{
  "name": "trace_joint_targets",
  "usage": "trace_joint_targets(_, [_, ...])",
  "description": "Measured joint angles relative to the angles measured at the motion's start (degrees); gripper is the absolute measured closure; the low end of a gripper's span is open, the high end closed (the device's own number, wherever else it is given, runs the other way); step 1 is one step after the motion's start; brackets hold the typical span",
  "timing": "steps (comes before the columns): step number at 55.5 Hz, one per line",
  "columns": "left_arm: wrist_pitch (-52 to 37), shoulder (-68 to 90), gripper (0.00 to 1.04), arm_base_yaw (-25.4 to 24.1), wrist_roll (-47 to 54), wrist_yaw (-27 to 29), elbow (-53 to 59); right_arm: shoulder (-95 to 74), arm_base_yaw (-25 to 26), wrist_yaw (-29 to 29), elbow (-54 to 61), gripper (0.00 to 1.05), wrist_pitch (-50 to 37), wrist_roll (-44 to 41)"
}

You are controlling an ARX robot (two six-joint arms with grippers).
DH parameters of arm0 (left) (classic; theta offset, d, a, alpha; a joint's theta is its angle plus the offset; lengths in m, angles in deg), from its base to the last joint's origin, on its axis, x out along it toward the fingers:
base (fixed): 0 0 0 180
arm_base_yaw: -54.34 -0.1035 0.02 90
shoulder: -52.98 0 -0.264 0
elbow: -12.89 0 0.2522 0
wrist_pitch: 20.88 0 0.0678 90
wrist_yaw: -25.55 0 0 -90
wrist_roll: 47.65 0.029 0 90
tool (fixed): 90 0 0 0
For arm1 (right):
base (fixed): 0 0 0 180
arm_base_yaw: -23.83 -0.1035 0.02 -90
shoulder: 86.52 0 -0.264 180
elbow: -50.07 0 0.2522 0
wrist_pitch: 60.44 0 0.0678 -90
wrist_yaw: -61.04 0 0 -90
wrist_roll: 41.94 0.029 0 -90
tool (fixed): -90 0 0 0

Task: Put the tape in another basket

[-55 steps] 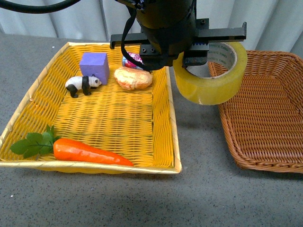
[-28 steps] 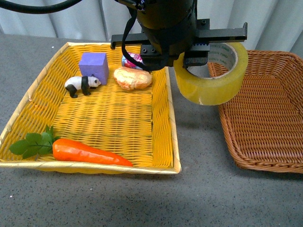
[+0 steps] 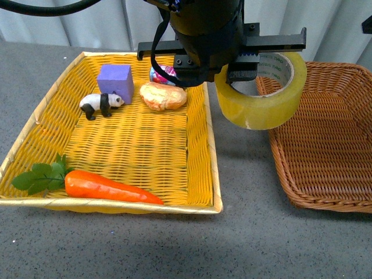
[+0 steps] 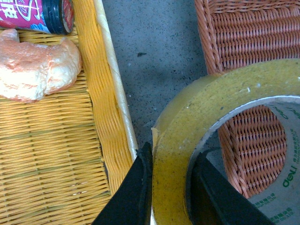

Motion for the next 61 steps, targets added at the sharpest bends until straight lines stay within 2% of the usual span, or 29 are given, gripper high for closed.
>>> trace_joint_targets(7, [0.0, 0.0, 0.88, 0.0, 0.0, 0.0, 0.0, -7.17, -1.05, -1.68, -9.2, 0.09, 7.23, -2.86])
trace_joint_targets(24, [0.0, 0.0, 0.88, 0.0, 0.0, 0.02, 0.0, -17.22, -4.22, -4.59, -20.9, 0.09, 14.56, -6.49])
trace_joint_targets(34, [0.0, 0.0, 0.88, 0.0, 0.07, 0.09, 0.0, -23.34, -7.13, -3.1, -25.59, 0.09, 17.7, -10.27])
trace_joint_targets(44, [0.0, 0.0, 0.88, -0.28, 0.15, 1.01, 0.0, -26.56, -7.54, -2.86, -29.64, 0.09, 19.69, -11.78])
trace_joint_targets(61, [0.0, 0.0, 0.88, -0.72, 0.0, 1.27, 0.0, -31.61, -6.93, -8.66, -36.13, 0.09, 24.55, -4.79])
